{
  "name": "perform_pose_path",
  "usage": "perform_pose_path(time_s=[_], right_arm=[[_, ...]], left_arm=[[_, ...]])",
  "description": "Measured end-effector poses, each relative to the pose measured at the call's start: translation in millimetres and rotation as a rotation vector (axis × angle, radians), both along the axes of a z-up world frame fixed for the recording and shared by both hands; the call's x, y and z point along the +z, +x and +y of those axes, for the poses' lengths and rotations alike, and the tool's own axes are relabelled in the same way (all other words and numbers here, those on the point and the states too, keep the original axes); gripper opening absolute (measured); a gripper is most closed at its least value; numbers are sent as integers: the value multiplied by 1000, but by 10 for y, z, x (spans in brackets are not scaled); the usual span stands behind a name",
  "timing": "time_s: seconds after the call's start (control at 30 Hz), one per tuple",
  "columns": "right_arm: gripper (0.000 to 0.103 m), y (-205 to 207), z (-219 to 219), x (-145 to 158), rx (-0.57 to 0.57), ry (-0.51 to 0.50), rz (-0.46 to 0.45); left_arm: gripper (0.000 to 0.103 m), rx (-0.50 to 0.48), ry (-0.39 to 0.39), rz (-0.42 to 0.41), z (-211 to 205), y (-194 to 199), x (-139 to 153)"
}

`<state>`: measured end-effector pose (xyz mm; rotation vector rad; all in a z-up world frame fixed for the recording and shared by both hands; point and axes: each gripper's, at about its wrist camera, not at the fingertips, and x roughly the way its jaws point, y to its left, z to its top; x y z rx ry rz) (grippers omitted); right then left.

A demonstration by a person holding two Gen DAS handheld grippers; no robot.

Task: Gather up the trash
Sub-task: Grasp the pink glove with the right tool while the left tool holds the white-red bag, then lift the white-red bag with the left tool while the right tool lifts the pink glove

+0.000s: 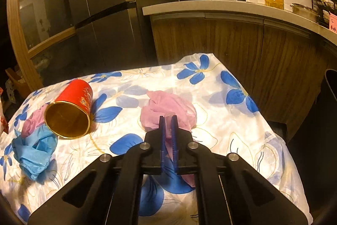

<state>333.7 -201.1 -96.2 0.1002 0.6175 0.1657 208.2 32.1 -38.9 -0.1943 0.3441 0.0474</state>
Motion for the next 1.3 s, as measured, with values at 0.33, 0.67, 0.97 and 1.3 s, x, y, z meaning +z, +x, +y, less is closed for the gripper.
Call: perform_pose_path(time_s=[0.33, 0.67, 0.97, 1.3], right_arm=[[1, -352, -88, 340, 12, 12, -111], [1, -948, -272, 750, 73, 51, -209], [1, -1361, -396, 938, 110, 79, -242], [1, -1696, -493, 1113, 129, 94, -277]], left_arm=[[1, 1, 5, -13, -12, -120, 45], [1, -22, 18, -26, -195, -302, 140], [1, -43, 38, -11, -463, -469, 142], [1, -49, 70, 9, -697, -640, 164]])
